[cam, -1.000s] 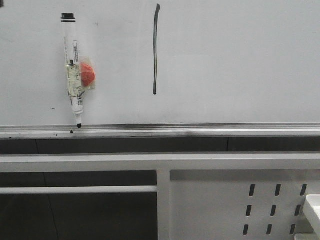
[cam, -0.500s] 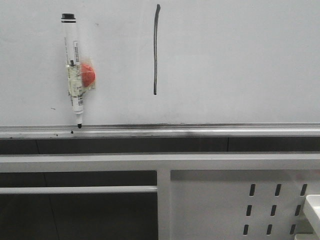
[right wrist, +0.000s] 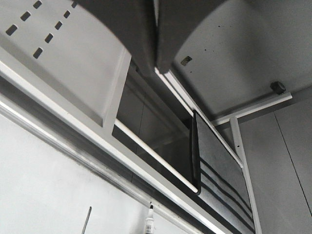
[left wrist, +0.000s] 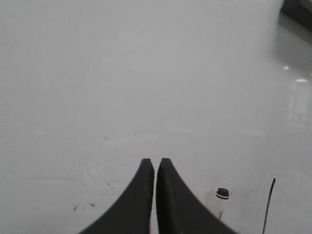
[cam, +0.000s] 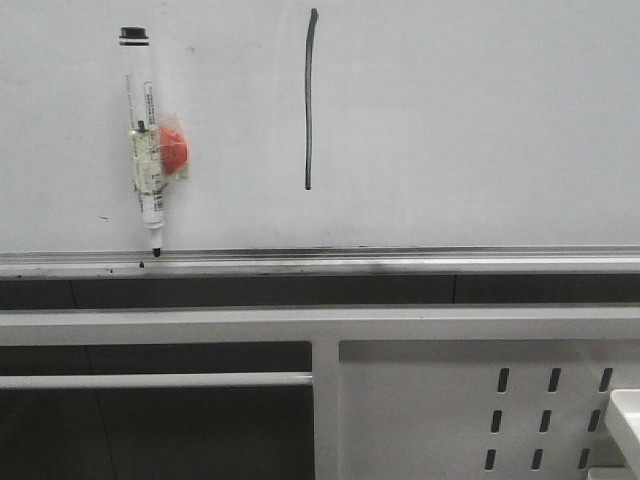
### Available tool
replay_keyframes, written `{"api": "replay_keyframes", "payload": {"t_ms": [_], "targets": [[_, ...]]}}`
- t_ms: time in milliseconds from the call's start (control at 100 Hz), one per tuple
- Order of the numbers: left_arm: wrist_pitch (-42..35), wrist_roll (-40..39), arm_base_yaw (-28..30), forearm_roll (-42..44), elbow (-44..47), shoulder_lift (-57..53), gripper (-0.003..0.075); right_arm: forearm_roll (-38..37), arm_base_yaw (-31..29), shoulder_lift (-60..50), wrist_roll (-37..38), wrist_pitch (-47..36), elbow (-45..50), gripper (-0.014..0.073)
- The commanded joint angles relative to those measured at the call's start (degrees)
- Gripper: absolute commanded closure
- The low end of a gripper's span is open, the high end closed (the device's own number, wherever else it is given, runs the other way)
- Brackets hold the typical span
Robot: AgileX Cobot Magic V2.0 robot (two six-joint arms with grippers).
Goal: Write number 1 on whiteboard
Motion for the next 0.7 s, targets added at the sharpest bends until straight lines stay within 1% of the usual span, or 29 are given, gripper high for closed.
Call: {"api": "replay_keyframes", "payload": {"t_ms": [0, 20, 30, 40, 60, 80, 100, 110, 140, 150, 190, 210, 270, 390, 520, 550, 580, 690], "targets": [[-3.36, 15.41, 0.27, -17.77, -1.08, -0.96, 0.074, 0.41, -0.49, 0.25, 0.21, -4.15, -1.39, 0.065], [-3.66, 18.45, 0.27, -20.18, -1.08, -0.96, 0.074, 0.41, -0.49, 0.25, 0.21, -4.15, -1.39, 0.065], [-3.81, 21.55, 0.27, -21.4, -1.08, -0.96, 0.074, 0.41, -0.49, 0.25, 0.21, -4.15, -1.39, 0.065], [-4.06, 23.12, 0.27, -23.91, -1.08, -0.96, 0.074, 0.41, -0.49, 0.25, 0.21, -4.15, -1.39, 0.065], [-4.19, 29.59, 0.27, -27.91, -1.08, -0.96, 0.074, 0.41, -0.49, 0.25, 0.21, -4.15, -1.39, 0.065], [-4.19, 33.0, 0.27, -32.32, -1.08, -0.96, 0.074, 0.41, -0.49, 0.25, 0.21, -4.15, -1.39, 0.065], [-4.06, 40.21, 0.27, -37.1, -0.99, -0.96, 0.074, 0.41, -0.49, 0.25, 0.21, -4.15, -1.39, 0.065], [-3.96, 40.21, 0.27, -38.78, -0.99, -0.96, 0.074, 0.41, -0.49, 0.25, 0.21, -4.15, -1.39, 0.065], [-3.02, 49.46, 0.27, -45.42, -0.99, -0.96, 0.074, 0.41, -0.49, 0.25, 0.21, -4.15, -1.39, 0.065], [-2.69, 51.18, 0.27, -48.35, -0.99, -0.96, 0.074, 0.41, -0.49, 0.25, 0.21, -4.15, -1.39, 0.065], [0.35, 59.13, 0.27, -53.2, -0.83, -0.96, 0.074, 0.41, -0.49, 0.25, 0.21, -4.15, -1.39, 0.065], [1.29, 61.09, 0.27, -53.43, -0.8, -0.96, 0.074, 0.41, -0.49, 0.25, 0.21, -4.15, -1.39, 0.065], [3.64, 61.63, 0.27, -52.16, 0.39, -1.09, 0.074, 0.41, -0.49, 0.25, 0.21, -4.15, -1.39, 0.065], [3.61, 61.17, 0.27, -54.0, 4.74, -1.16, 0.074, 0.41, -0.49, 0.25, 0.21, -4.15, -1.39, 0.065], [4.69, 61.17, 2.84, -53.57, 10.09, -1.16, 0.074, 0.41, -0.49, 0.25, 0.21, -4.15, -1.39, 0.065], [8.44, 61.17, 3.64, -52.46, 9.79, -1.16, 0.074, 0.41, -0.49, 0.25, 0.21, -4.15, -1.39, 0.065], [9.92, 61.17, 4.43, -50.56, 9.67, -1.16, 0.074, 0.41, -0.49, 0.25, 0.21, -4.15, -1.39, 0.065], [13.04, 61.17, 7.03, -49.89, 9.84, -1.16, 0.074, 0.41, -0.49, 0.25, 0.21, -4.15, -1.39, 0.065]]}}
